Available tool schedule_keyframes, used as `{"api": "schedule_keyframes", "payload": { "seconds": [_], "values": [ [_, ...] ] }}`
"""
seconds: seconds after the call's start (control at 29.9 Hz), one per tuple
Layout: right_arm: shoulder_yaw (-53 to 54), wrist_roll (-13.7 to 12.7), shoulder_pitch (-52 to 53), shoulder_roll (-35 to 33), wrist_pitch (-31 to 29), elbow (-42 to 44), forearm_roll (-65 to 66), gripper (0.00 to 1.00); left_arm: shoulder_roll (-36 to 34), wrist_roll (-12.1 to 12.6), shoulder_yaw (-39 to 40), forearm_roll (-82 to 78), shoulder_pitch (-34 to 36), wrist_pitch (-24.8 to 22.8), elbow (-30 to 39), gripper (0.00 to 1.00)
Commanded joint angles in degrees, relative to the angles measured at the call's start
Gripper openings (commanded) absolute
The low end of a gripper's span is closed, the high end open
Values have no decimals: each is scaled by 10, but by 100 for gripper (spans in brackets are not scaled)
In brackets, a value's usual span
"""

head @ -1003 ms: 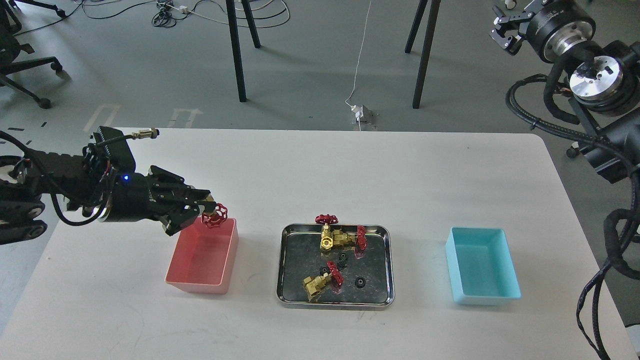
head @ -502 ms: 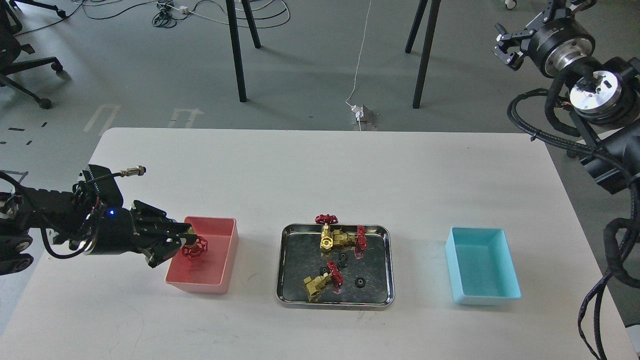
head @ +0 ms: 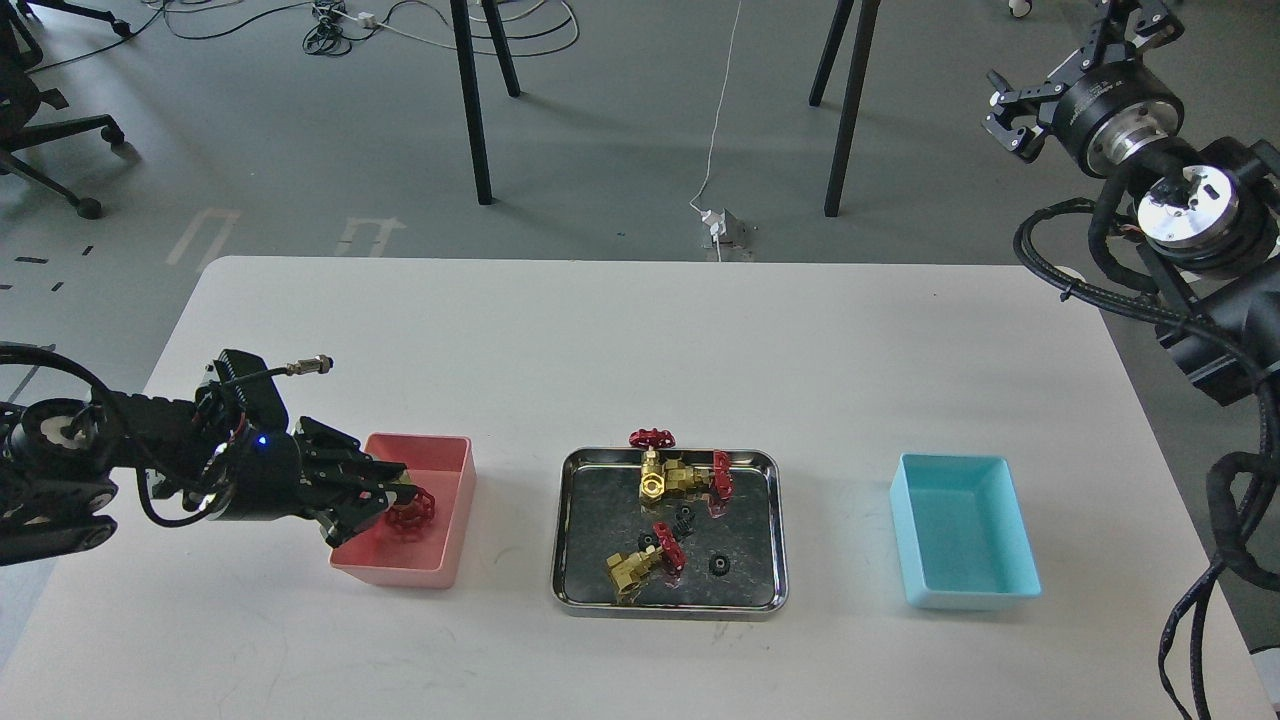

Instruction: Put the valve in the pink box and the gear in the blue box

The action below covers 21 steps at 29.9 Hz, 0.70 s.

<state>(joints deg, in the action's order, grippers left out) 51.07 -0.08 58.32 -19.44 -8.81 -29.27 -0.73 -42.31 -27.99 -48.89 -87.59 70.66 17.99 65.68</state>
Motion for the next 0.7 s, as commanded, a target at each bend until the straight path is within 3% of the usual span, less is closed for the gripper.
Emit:
{"api": "schedule_keyframes", "payload": {
  "seconds": [0.0,0.23,0.33,0.4,0.54,0.67],
  "values": [
    [0,1,-1,0,-1,-1,0,99,0,0,9,-5,-2,2,0,47],
    [-18,3,-14,-2,-7,-16,12,99,-1,0,32,0,-6,1,3,79],
    [-98,7,-15,-20,-17,-75,37,99,-20,0,88,4,-1,-2,14,80],
    [-178,10,-6,-64,-17,-153,110,99,-58,0,169,20,0,-10,31,80],
    [-295,9,43,-108,-44,-275,328,99,-114,0,333,132,0,-99,93,83],
    [-436,15,124,-104,-112,-308,464,99,-123,0,485,341,-10,-189,122,87]
  ]
}}
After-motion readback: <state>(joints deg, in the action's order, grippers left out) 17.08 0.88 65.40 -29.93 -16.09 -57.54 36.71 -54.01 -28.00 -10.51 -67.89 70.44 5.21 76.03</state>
